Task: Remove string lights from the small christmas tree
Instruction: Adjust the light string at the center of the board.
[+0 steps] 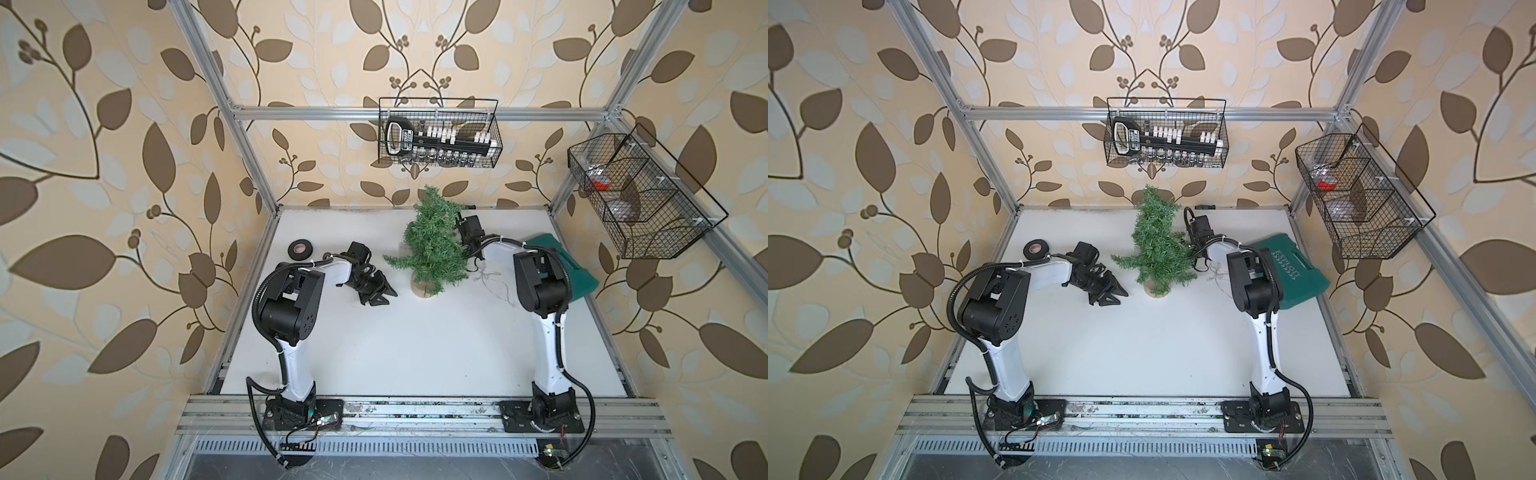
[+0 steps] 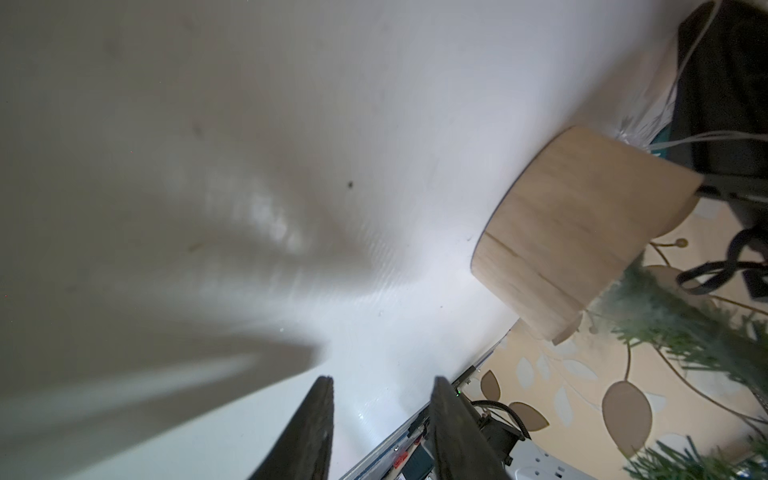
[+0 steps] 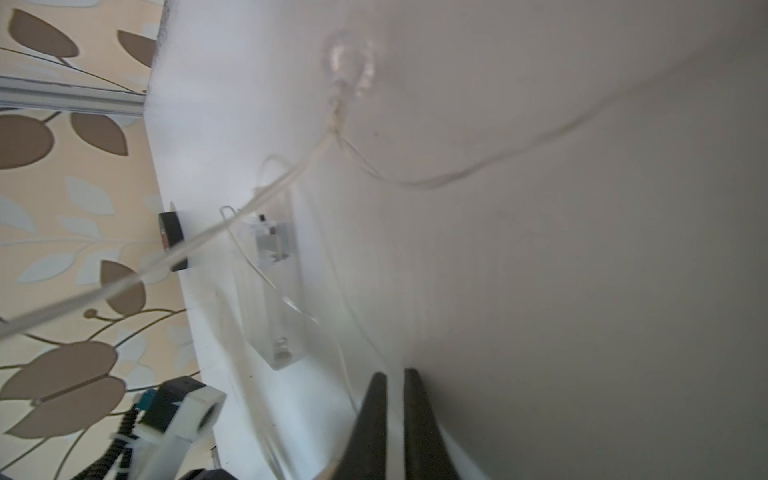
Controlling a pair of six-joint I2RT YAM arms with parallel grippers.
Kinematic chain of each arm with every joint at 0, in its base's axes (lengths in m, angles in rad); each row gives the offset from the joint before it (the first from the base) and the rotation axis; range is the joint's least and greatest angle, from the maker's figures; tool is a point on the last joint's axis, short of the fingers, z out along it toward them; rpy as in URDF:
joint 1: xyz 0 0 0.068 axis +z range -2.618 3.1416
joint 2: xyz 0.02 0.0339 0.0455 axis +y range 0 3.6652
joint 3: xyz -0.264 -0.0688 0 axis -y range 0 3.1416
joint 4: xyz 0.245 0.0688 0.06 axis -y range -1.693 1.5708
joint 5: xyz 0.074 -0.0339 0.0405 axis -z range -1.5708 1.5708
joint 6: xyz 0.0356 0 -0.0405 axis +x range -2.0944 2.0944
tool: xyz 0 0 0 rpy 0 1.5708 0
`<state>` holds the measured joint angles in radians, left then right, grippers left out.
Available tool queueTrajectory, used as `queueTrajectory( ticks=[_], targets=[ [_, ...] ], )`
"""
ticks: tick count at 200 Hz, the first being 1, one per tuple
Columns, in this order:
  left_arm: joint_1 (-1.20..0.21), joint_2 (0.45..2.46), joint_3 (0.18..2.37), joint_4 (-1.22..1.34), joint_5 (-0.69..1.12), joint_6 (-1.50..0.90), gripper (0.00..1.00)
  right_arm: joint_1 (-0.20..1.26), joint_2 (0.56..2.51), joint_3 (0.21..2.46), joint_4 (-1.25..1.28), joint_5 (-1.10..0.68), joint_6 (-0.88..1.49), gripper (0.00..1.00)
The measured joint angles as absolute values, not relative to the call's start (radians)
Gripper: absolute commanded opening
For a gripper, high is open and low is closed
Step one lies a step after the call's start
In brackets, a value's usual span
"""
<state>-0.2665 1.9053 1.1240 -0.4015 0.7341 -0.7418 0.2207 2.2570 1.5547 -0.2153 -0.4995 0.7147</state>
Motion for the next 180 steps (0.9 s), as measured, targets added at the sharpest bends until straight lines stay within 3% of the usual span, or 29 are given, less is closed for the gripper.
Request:
queueTrajectory(
  ticks=[48, 105, 138, 180],
  targets=[
    [-0.234, 1.905, 1.132, -0.400, 0.747, -0.743, 0.40, 0.168, 2.099, 1.374, -0.220, -0.375, 0.714, 0.00],
    [-0.233, 1.905, 1.152, -0.392, 0.759, -0.759, 0.40, 0.097, 1.938, 1.320, -0.221, -0.342, 0.673, 0.00],
    [-0.232, 1.893, 1.153, -0.414, 0.776, -0.754, 0.40, 0.090, 1.873, 1.246, -0.136, -0.445, 0.667, 0.47],
    [-0.232, 1.869, 1.178, -0.480, 0.786, -0.726, 0.40, 0.162, 1.880, 1.129, -0.017, -0.559, 0.687, 0.60]
  ],
)
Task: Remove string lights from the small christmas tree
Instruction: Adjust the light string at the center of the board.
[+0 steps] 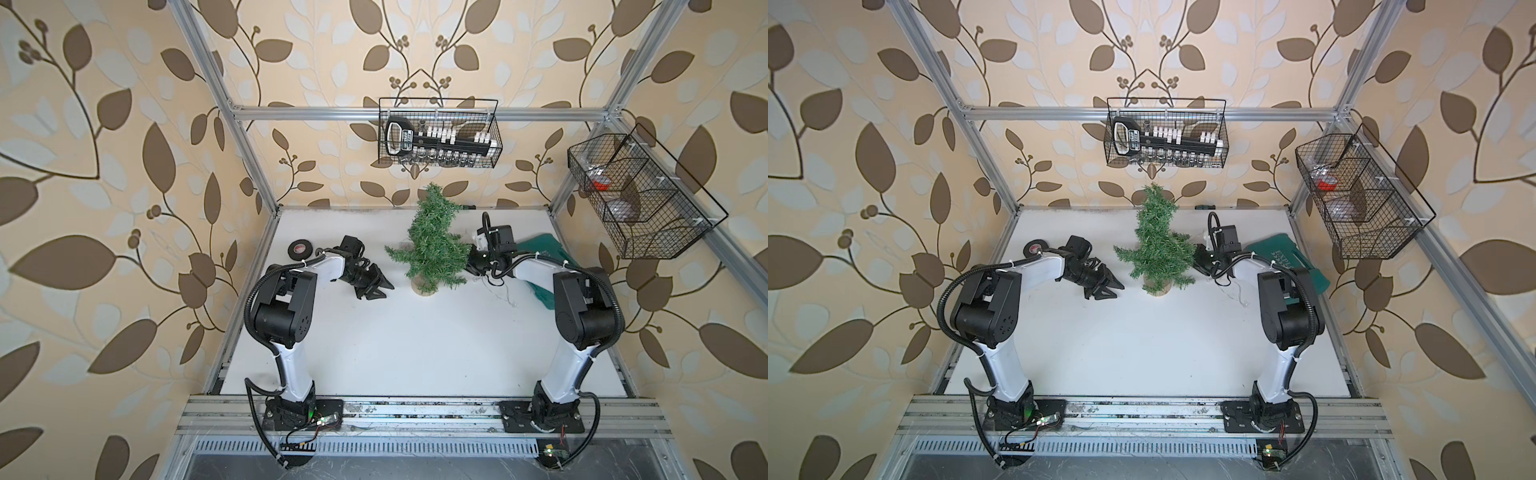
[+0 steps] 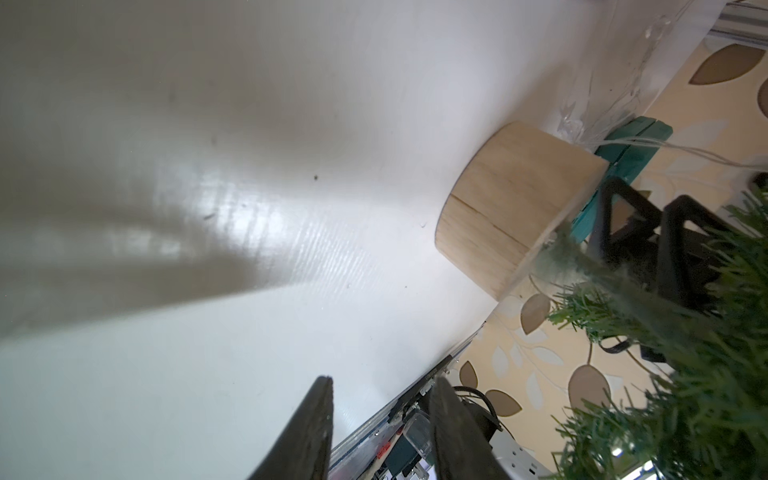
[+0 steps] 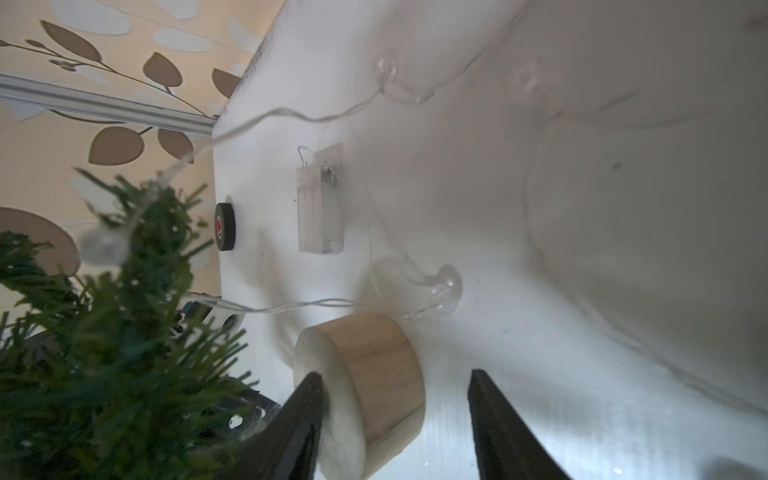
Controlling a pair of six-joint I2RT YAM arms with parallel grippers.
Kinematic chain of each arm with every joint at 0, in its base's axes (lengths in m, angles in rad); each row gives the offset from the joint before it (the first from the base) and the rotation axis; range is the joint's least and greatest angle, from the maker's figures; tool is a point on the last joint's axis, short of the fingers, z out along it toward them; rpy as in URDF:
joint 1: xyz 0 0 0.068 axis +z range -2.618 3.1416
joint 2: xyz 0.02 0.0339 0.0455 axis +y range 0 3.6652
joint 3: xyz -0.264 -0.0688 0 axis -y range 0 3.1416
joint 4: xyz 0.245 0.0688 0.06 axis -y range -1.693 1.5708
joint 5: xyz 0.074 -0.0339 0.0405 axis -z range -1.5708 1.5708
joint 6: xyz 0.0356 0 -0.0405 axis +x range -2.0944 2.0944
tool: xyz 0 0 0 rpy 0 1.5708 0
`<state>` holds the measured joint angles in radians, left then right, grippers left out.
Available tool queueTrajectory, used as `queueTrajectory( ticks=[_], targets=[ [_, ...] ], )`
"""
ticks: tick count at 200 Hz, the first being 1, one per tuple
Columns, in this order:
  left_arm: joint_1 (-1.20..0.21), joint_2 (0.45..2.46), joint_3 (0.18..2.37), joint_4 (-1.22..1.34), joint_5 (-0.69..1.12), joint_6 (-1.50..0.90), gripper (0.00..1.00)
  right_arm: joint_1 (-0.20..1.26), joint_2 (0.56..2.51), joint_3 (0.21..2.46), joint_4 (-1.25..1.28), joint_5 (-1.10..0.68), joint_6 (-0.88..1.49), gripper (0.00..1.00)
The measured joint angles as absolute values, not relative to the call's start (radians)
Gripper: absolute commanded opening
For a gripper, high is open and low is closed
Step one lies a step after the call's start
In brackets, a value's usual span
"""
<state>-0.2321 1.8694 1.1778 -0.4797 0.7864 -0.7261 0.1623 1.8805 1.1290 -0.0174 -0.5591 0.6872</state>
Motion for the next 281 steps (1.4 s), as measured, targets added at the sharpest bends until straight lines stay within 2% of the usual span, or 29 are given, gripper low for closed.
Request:
queueTrajectory(
  ticks=[66, 102, 121, 143, 161, 215, 281],
  targets=[
    [-0.232, 1.869, 1.192, -0.490, 0.789, -0.724, 0.40, 0.224, 2.009, 1.127, 0.124, -0.594, 0.675, 0.61],
    [-0.232, 1.869, 1.193, -0.492, 0.790, -0.724, 0.40, 0.229, 2.060, 1.163, 0.193, -0.556, 0.730, 0.53],
    [-0.232, 1.869, 1.203, -0.500, 0.794, -0.724, 0.40, 0.234, 2.080, 1.178, 0.215, -0.516, 0.762, 0.39],
    [-0.232, 1.869, 1.225, -0.516, 0.802, -0.719, 0.40, 0.244, 2.085, 1.194, 0.212, -0.444, 0.796, 0.15],
    [-0.232, 1.869, 1.235, -0.521, 0.804, -0.709, 0.40, 0.249, 2.085, 1.197, 0.212, -0.384, 0.829, 0.00],
    [-0.223, 1.869, 1.235, -0.532, 0.806, -0.704, 0.39, 0.230, 2.068, 1.197, 0.199, -0.301, 0.849, 0.00],
    [-0.180, 1.869, 1.221, -0.548, 0.812, -0.682, 0.40, 0.135, 1.915, 1.176, 0.199, -0.289, 0.837, 0.00]
  ],
)
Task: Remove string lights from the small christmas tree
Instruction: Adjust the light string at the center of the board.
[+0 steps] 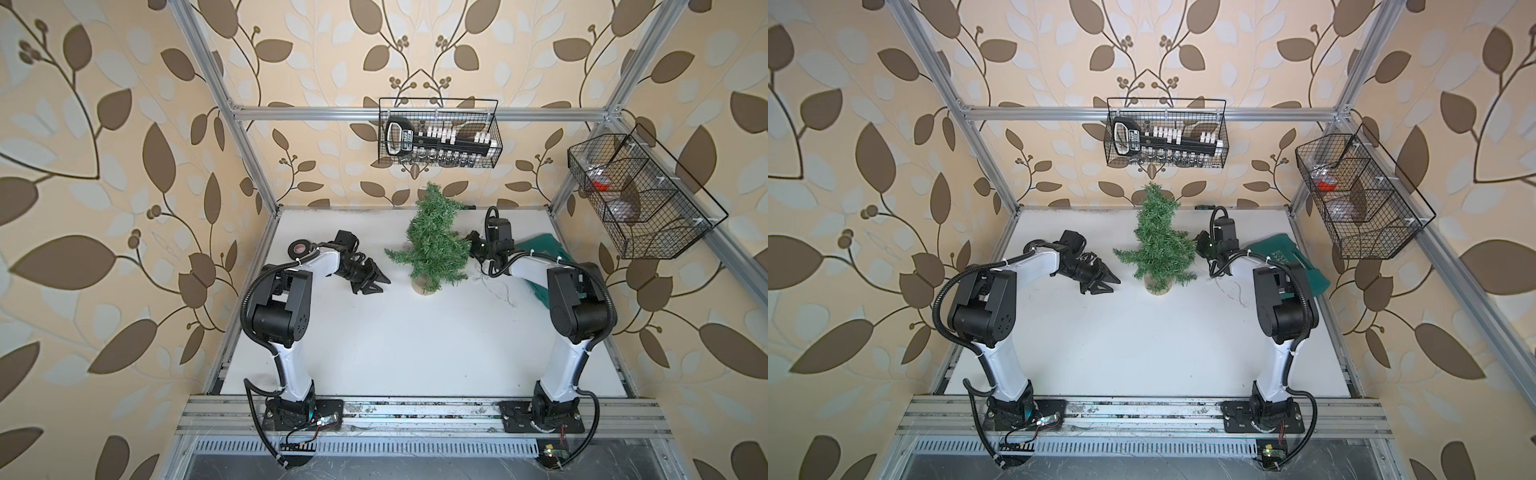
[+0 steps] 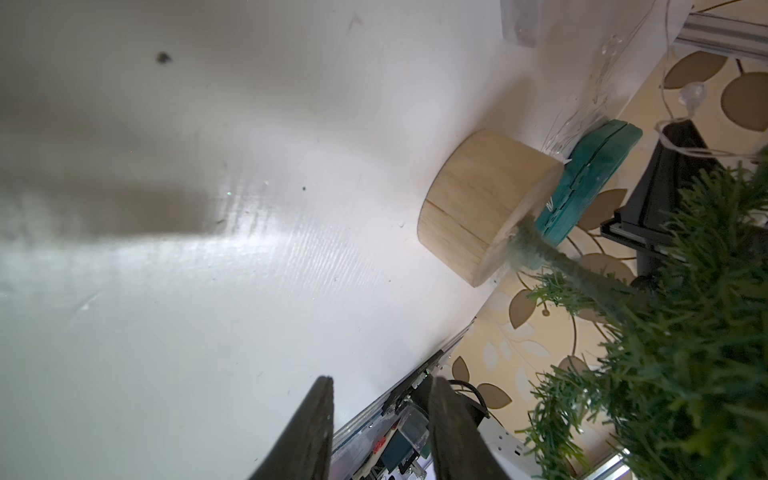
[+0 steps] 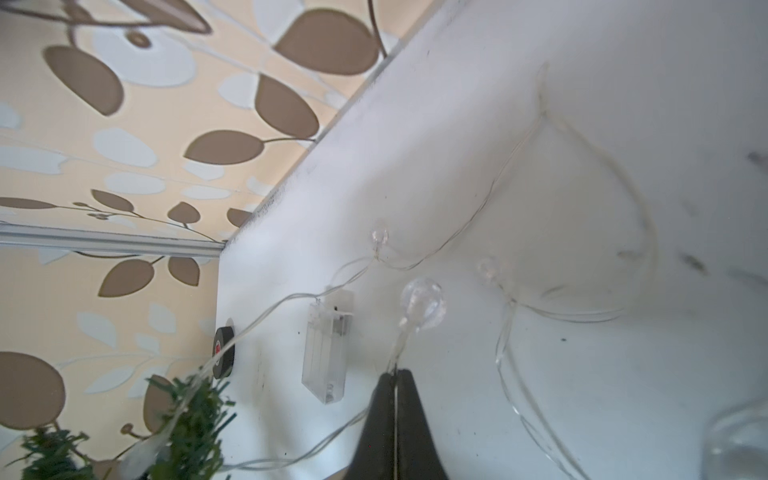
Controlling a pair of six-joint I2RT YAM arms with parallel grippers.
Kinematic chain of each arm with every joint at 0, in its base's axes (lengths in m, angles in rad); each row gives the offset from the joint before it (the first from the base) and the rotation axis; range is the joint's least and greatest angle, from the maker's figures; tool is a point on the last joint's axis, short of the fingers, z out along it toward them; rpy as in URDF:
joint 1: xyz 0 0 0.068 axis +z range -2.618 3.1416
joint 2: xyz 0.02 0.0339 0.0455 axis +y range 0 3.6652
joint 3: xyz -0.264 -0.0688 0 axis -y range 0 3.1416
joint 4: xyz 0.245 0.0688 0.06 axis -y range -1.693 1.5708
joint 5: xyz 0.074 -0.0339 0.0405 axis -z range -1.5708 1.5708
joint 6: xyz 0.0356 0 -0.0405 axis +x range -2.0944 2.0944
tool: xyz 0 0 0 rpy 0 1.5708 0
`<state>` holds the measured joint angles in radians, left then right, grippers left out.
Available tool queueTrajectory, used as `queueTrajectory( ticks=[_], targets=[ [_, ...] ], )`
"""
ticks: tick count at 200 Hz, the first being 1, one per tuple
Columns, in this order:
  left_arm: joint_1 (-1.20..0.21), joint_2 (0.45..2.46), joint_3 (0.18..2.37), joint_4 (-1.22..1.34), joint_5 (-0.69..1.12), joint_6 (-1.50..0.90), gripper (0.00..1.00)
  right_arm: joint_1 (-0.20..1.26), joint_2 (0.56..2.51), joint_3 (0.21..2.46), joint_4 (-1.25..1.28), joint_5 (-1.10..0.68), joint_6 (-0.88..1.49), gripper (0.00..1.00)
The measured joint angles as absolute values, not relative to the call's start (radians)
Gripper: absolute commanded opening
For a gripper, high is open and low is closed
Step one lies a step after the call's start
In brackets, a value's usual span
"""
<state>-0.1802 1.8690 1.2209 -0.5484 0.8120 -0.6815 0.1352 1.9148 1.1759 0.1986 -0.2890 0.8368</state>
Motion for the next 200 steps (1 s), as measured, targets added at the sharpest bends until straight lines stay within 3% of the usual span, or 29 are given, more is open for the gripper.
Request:
queueTrajectory(
  ticks=[103, 149, 200],
  targets=[
    [-0.162, 1.858, 1.217, -0.554, 0.812, -0.678, 0.40, 0.094, 1.808, 1.247, 0.083, -0.327, 0.765, 0.00],
    [-0.162, 1.844, 1.201, -0.551, 0.813, -0.678, 0.40, 0.112, 1.732, 1.391, 0.057, -0.373, 0.736, 0.00],
    [-0.155, 1.826, 1.170, -0.545, 0.829, -0.678, 0.40, 0.118, 1.802, 1.600, 0.031, -0.402, 0.728, 0.00]
  ],
)
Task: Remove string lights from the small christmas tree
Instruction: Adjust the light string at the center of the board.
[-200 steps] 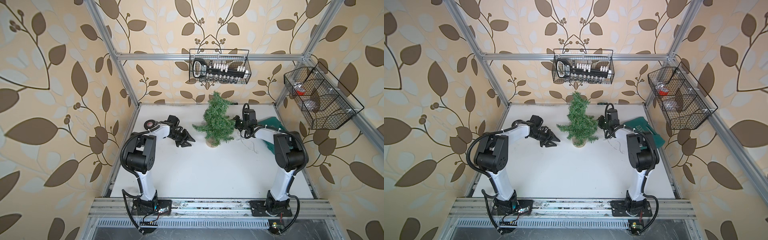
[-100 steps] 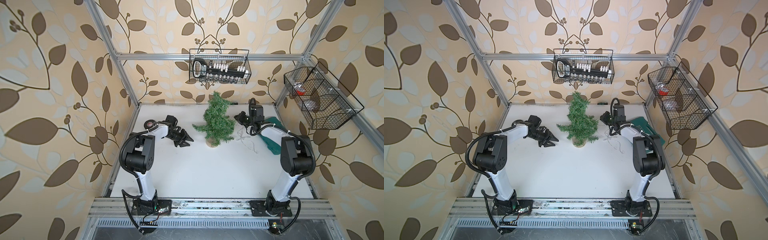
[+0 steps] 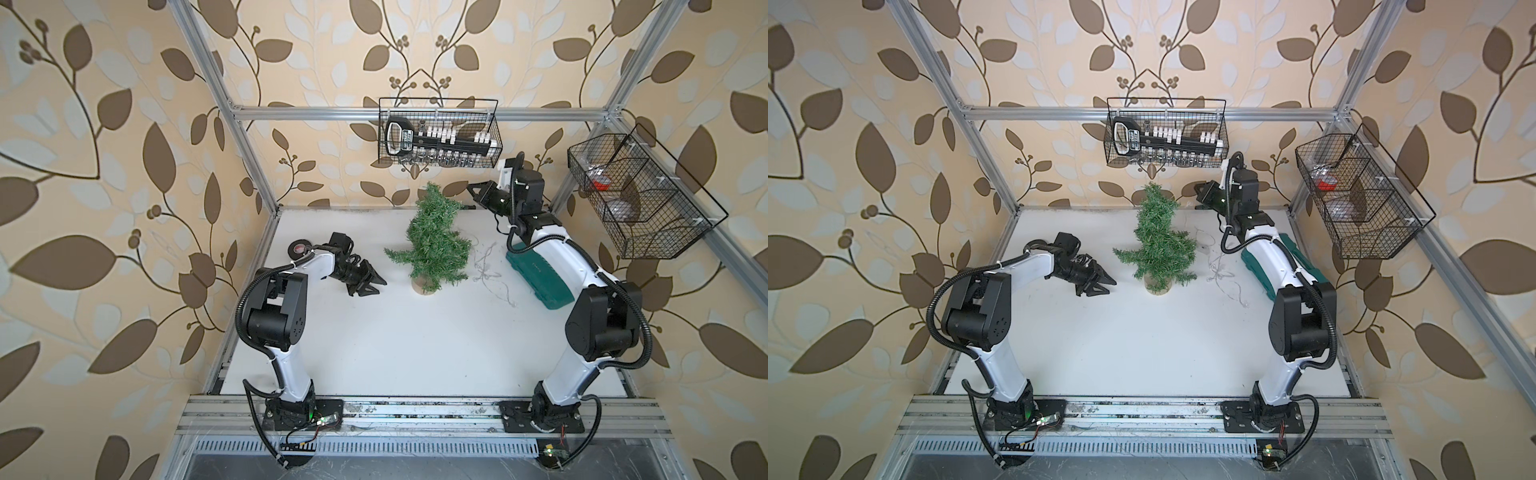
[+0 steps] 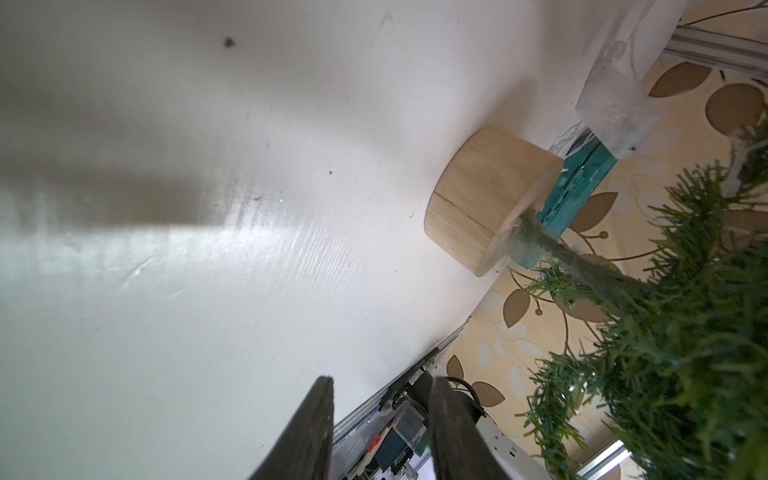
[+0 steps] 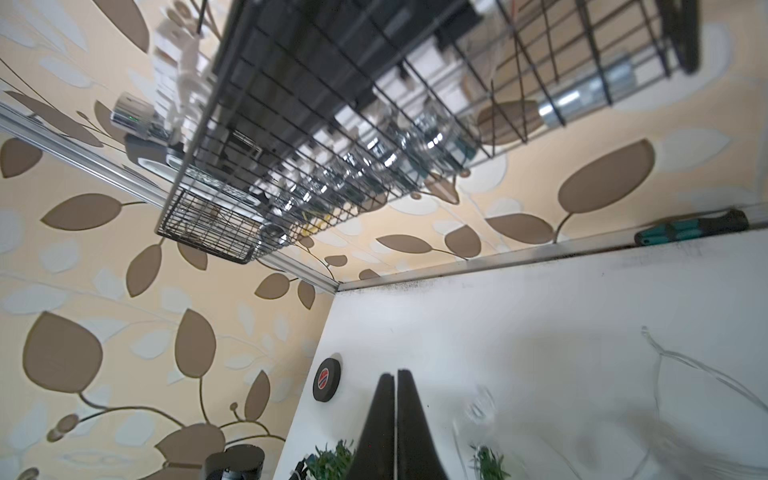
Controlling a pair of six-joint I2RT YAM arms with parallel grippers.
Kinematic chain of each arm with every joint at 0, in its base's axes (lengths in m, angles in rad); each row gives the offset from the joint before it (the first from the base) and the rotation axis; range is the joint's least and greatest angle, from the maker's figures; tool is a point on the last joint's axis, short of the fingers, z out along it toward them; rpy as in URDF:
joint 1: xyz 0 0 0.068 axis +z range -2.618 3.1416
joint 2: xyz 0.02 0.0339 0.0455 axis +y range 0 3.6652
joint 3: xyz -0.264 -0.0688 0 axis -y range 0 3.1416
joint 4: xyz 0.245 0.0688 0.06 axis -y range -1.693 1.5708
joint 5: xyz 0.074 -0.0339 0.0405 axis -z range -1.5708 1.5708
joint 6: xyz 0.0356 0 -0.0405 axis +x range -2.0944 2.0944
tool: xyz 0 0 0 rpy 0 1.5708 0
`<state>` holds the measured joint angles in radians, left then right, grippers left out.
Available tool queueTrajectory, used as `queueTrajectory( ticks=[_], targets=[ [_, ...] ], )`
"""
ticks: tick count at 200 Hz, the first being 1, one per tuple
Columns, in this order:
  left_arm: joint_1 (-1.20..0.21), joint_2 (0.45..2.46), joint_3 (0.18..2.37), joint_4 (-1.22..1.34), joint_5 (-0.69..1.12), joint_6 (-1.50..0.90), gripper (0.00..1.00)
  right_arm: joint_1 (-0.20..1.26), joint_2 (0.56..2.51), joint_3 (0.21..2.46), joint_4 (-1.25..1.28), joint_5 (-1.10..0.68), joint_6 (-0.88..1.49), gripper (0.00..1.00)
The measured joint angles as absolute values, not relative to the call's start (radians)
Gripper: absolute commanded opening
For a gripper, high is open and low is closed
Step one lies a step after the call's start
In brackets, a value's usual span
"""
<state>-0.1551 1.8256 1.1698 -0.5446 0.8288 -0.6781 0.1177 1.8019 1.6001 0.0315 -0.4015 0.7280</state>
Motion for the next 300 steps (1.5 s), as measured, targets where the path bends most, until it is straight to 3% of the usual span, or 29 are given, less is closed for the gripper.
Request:
queueTrajectory(
  ticks=[48, 84, 109, 121, 226, 300],
  targets=[
    [-0.155, 1.802, 1.141, -0.549, 0.830, -0.666, 0.40, 0.094, 1.925, 1.718, -0.051, -0.380, 0.713, 0.00],
    [-0.149, 1.793, 1.140, -0.550, 0.831, -0.659, 0.41, 0.069, 1.917, 1.662, -0.070, -0.361, 0.713, 0.00],
    [-0.149, 1.793, 1.140, -0.550, 0.831, -0.658, 0.41, 0.075, 1.900, 1.548, -0.072, -0.361, 0.716, 0.18],
    [-0.149, 1.793, 1.140, -0.550, 0.831, -0.657, 0.42, 0.079, 1.911, 1.517, -0.088, -0.372, 0.725, 0.22],
    [-0.122, 1.768, 1.094, -0.532, 0.834, -0.657, 0.41, 0.247, 2.260, 1.656, -0.163, -0.467, 0.794, 0.23],
    [-0.111, 1.767, 1.090, -0.513, 0.836, -0.656, 0.41, 0.206, 2.312, 1.670, -0.213, -0.395, 0.804, 0.20]
  ],
)
